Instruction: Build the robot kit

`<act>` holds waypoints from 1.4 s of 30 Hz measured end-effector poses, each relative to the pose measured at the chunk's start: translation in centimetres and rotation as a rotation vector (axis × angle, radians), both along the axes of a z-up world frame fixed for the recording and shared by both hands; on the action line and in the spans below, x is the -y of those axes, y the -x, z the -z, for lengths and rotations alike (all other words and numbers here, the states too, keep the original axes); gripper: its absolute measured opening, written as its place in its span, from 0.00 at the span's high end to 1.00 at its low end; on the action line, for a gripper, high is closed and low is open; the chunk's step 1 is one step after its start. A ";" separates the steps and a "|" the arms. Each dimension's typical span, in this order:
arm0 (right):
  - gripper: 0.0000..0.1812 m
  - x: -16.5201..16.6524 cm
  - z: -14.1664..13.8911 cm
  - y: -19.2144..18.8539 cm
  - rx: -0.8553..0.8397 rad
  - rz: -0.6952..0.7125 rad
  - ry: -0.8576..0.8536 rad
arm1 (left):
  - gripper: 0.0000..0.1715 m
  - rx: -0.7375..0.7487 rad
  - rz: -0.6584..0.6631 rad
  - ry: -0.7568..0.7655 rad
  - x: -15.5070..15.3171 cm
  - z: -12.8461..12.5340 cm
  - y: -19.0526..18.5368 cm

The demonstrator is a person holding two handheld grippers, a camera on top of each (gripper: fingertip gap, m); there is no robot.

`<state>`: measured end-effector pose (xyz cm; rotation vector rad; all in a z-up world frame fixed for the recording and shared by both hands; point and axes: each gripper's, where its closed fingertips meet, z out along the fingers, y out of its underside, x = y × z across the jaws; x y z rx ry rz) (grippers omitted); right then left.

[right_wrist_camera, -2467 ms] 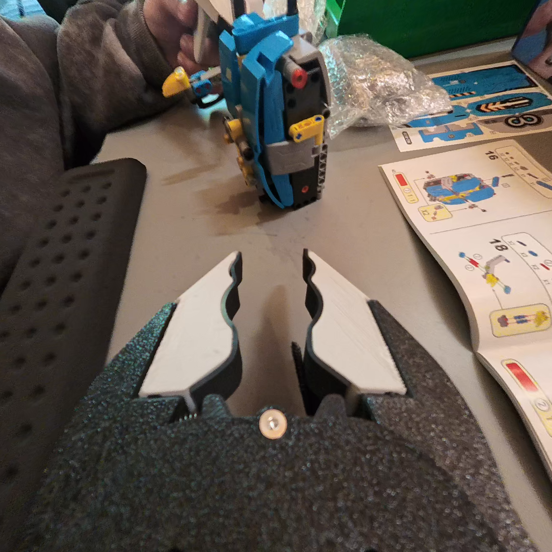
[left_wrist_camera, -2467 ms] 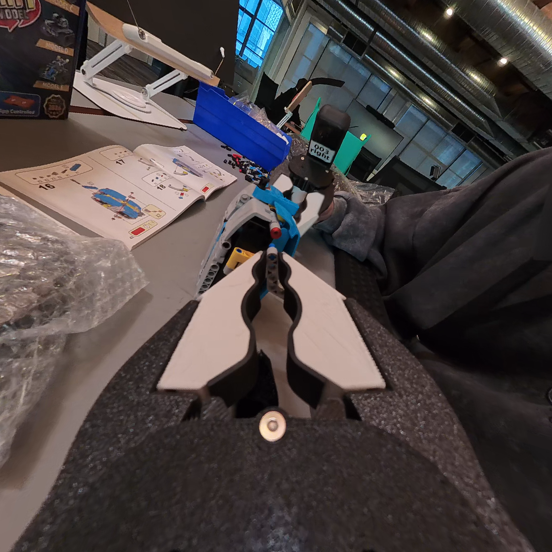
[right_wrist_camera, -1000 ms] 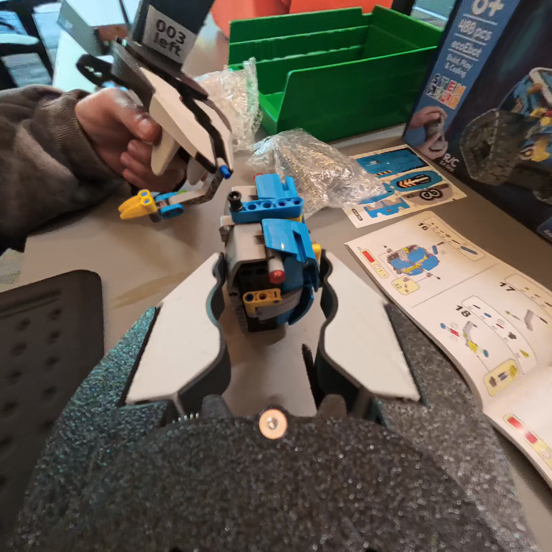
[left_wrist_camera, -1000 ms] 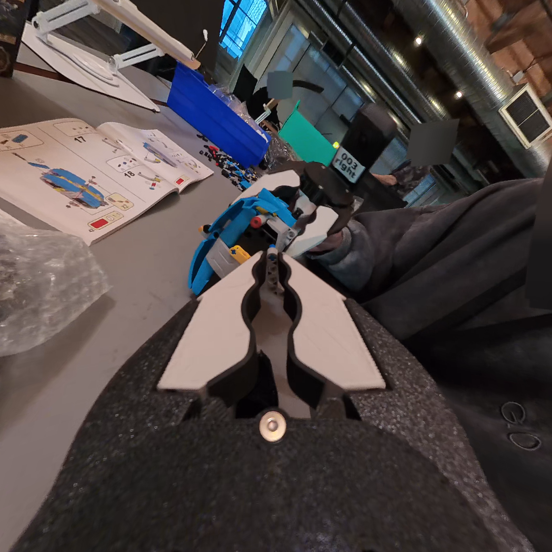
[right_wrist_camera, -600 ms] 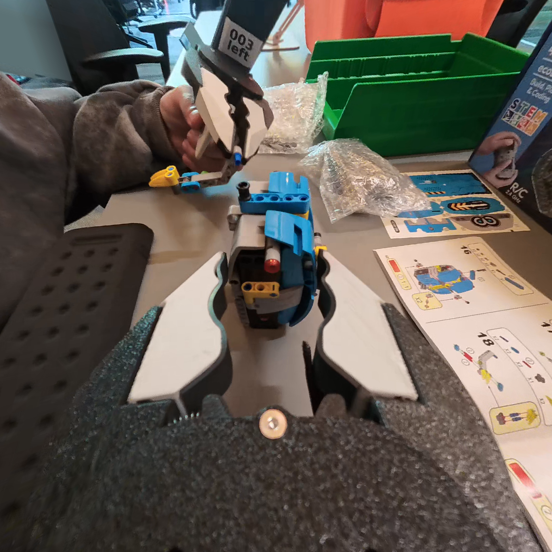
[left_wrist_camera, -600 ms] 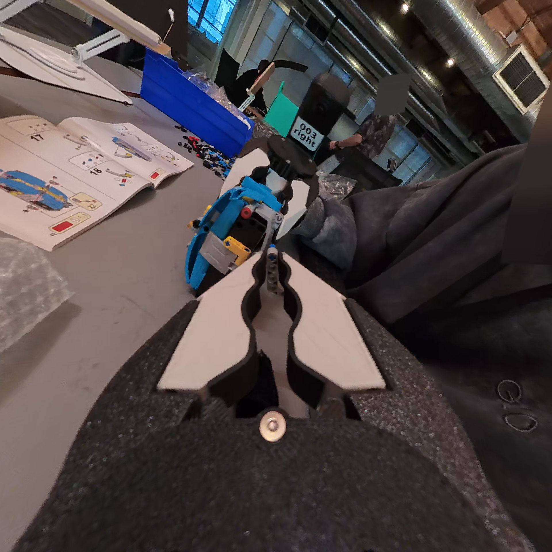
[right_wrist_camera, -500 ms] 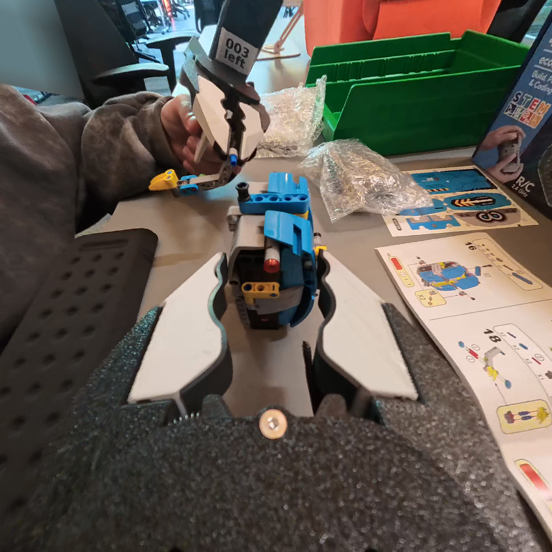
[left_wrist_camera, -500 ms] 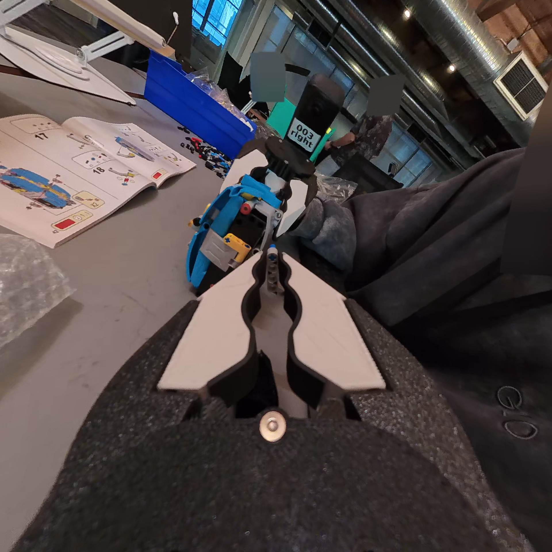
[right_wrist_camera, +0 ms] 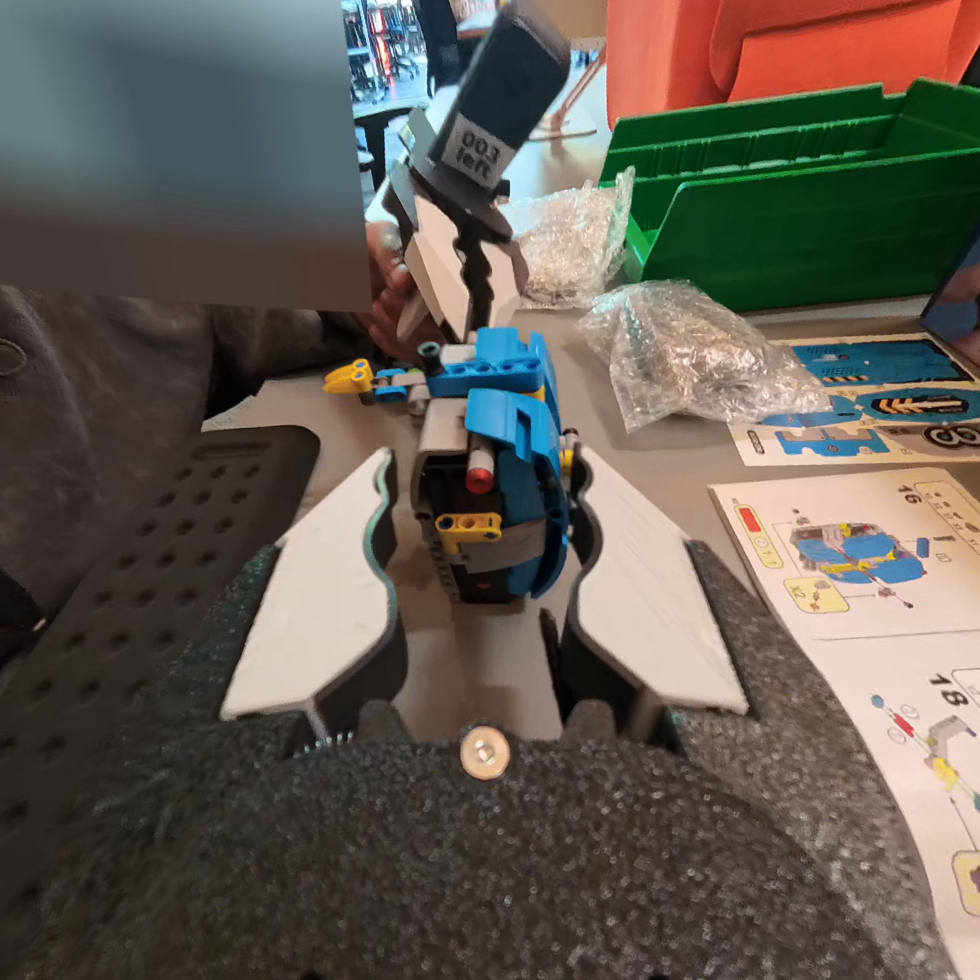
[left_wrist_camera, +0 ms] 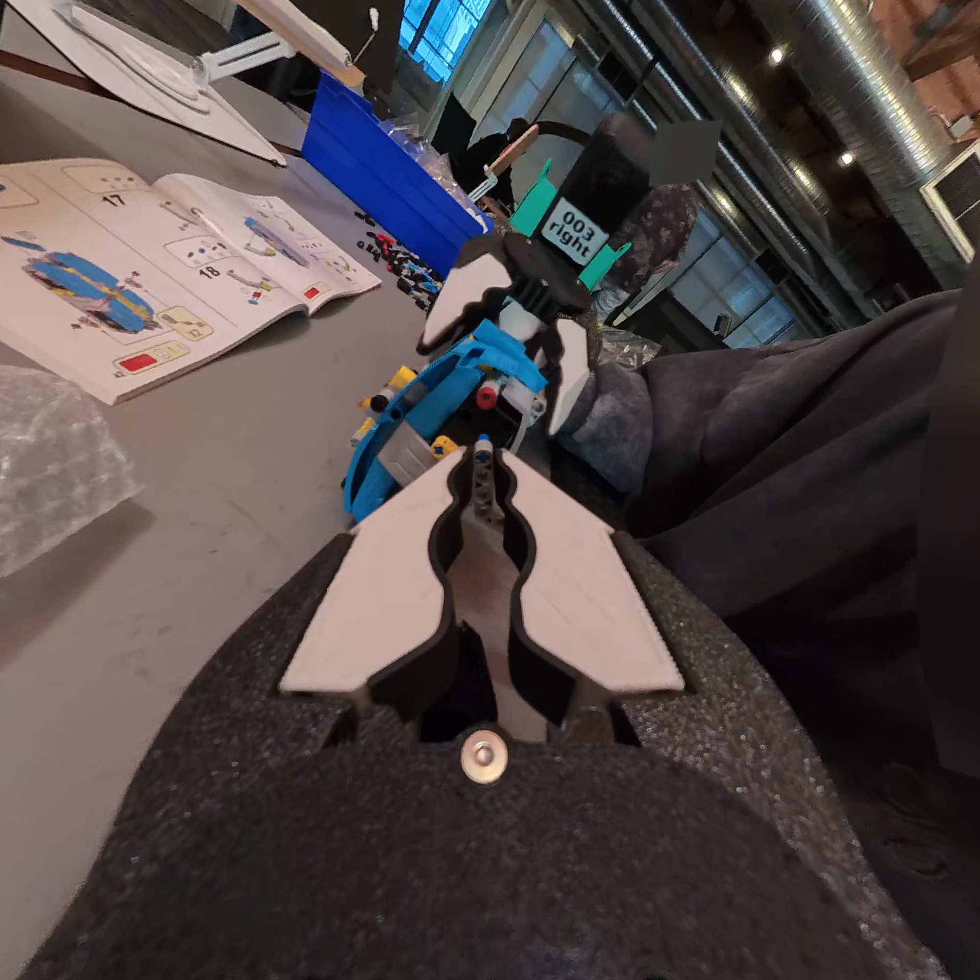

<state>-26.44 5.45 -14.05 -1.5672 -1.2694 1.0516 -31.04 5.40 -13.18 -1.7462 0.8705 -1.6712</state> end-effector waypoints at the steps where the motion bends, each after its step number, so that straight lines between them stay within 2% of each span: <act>1: 0.60 0.1 -0.4 0.2 -0.015 -0.005 -0.009 | 0.96 0.007 0.003 0.002 0.1 -0.1 -0.1; 5: 0.61 -0.6 -0.4 1.3 0.031 0.029 -0.029 | 0.96 0.004 -0.003 0.039 -0.2 0.0 -0.7; 9: 0.68 -0.7 -0.2 2.3 0.073 0.022 -0.038 | 0.96 -0.009 -0.025 0.104 -1.0 0.5 -1.4; 15: 0.68 -0.3 -0.1 2.3 0.140 0.008 -0.086 | 0.96 0.045 -0.026 0.146 -1.2 -0.3 -1.2; 22: 0.68 -0.2 -0.1 2.4 0.142 0.002 -0.079 | 0.96 0.042 0.007 0.145 -0.8 -0.2 -1.3; 28: 0.68 0.0 -0.1 2.5 0.151 -0.011 -0.089 | 0.97 0.089 0.062 0.241 -0.4 -0.5 -1.2; 35: 0.69 0.4 -0.1 2.6 0.214 -0.015 -0.175 | 0.97 0.062 0.067 0.222 -0.1 -0.5 -1.2; 42: 0.69 1.2 -0.2 2.9 0.234 -0.086 -0.223 | 0.97 -0.042 0.099 0.078 1.0 -0.5 -0.9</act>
